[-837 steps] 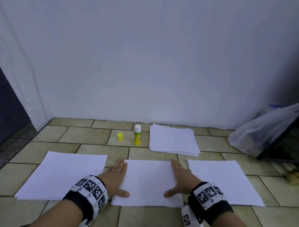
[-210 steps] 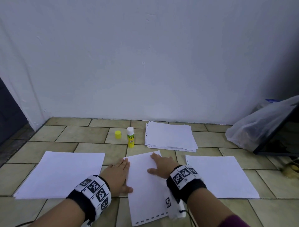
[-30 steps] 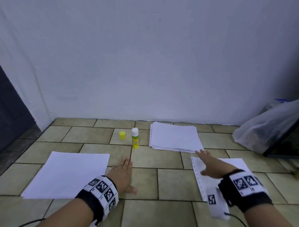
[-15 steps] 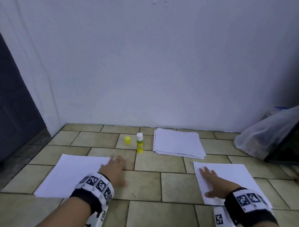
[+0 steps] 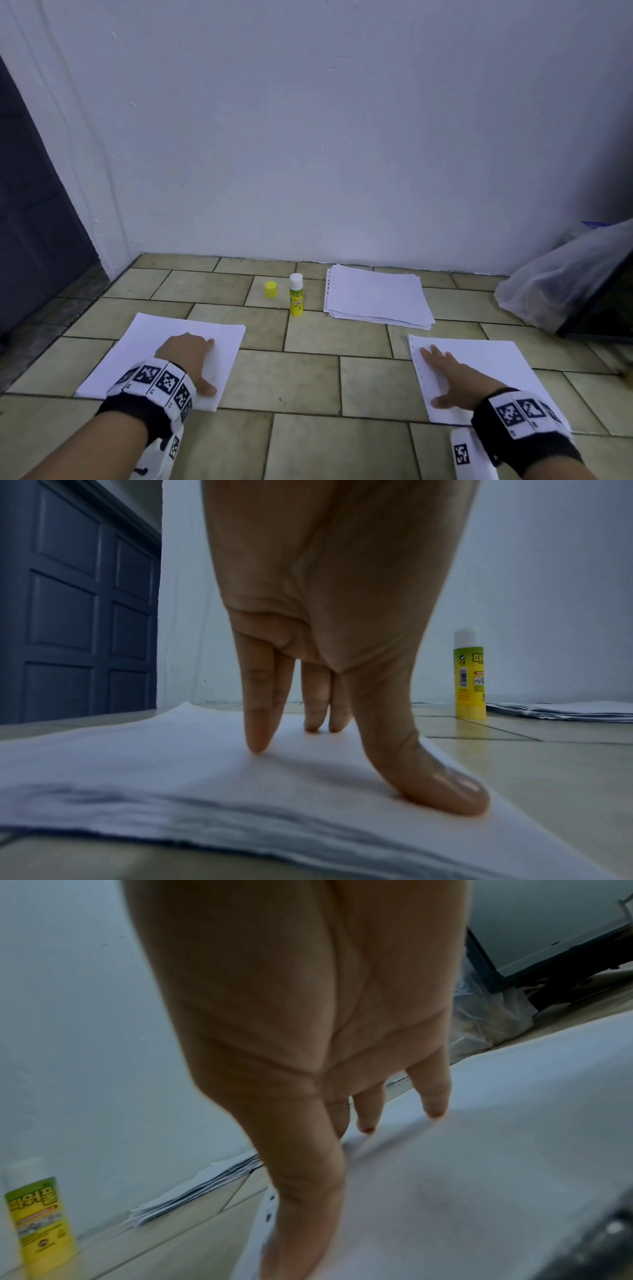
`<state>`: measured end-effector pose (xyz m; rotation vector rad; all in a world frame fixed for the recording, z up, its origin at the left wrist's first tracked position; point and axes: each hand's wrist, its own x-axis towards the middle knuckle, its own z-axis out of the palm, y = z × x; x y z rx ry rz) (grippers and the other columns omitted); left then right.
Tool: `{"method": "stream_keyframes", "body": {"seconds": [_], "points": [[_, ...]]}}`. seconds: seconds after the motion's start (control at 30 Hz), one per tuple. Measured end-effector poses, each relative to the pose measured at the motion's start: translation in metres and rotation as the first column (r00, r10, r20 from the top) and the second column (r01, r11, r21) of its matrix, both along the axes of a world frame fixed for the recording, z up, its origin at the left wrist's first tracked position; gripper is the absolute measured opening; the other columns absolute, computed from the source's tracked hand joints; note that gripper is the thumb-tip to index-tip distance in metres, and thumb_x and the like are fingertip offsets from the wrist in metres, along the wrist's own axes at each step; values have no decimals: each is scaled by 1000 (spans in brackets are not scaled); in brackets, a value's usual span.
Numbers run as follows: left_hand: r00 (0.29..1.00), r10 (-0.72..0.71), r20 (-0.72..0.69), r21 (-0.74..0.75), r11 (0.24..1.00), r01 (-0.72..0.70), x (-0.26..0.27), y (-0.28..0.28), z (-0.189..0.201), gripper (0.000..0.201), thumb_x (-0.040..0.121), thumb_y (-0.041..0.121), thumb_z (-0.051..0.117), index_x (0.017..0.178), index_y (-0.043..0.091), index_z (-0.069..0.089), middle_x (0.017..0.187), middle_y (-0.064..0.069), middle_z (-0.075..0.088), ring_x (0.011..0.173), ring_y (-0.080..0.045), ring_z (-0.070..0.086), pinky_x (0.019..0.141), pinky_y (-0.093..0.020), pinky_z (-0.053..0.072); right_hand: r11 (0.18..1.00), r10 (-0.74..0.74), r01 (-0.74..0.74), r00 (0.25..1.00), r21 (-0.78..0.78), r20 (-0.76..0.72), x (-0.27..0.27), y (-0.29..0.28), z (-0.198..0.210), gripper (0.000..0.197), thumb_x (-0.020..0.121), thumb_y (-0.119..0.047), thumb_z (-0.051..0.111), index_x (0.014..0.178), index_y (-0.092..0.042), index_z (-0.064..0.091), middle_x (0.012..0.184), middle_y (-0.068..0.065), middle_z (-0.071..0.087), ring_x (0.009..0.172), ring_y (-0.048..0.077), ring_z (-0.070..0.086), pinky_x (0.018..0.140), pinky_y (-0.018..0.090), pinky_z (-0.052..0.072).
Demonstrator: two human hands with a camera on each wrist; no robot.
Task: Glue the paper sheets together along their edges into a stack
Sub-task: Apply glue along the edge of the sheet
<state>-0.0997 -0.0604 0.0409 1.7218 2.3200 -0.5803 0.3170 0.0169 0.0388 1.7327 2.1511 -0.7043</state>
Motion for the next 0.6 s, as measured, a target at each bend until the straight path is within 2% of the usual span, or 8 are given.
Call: {"method": "stream_keyframes", "body": {"seconds": [0.07,0.13,0.17,0.33,0.4,0.5,0.53,0.6], "points": [[1000,-20,-10,-25,999,20,0,-1,1,91,81,64,60,152,23,20,150,4,38,135,-14,40,109,-25,33,999,-35,35,999,24,-11,0,1,-1,95,88,-29,65,151,-14,-5,160,5,5,145,24,18,113,32,24],[998,-55,-29,-51,997,53,-1,1,1,75,87,59,54,148,24,27,144,4,44,130,-15,45,105,-27,38,997,-57,57,998,41,-17,1,3,-2,87,84,-27,71,146,-17,12,150,5,28,129,23,44,104,28,37],[997,-71,-35,-55,996,69,0,2,2,68,90,55,52,147,25,29,143,3,46,128,-16,46,103,-28,40,997,-56,57,998,45,-20,1,3,-3,82,82,-27,73,142,-21,18,146,5,33,123,21,49,100,27,39],[994,-68,88,71,996,62,31,11,8,44,92,38,52,133,21,49,119,3,61,106,-14,59,88,-27,49,996,-62,65,997,68,-38,1,4,-3,75,77,-27,77,134,-25,30,140,1,39,120,18,49,94,23,38],[981,-118,157,114,988,100,63,15,12,45,93,36,52,135,20,45,121,0,60,108,-17,59,88,-29,48,994,-81,85,995,64,-64,1,5,-2,73,75,-25,79,131,-24,33,134,-1,43,118,16,47,89,21,38],[948,-227,225,129,971,201,118,17,14,44,96,38,49,133,14,43,129,-5,56,117,-24,54,91,-33,43,994,-79,85,993,65,-91,0,5,0,60,73,-23,80,116,-24,38,120,-4,46,106,12,46,71,13,36],[937,-247,246,110,968,226,133,18,12,46,96,41,49,131,13,44,128,-7,55,116,-25,54,90,-33,43,995,-60,66,994,76,-88,-1,5,0,54,73,-24,79,110,-25,41,125,-4,45,109,13,45,72,12,36],[926,-261,272,58,965,255,154,19,8,51,95,51,47,125,11,47,124,-9,57,114,-27,55,87,-33,41,995,-10,18,997,97,-75,-1,4,1,42,73,-25,78,100,-29,46,147,-1,32,130,16,36,94,19,36]]}}
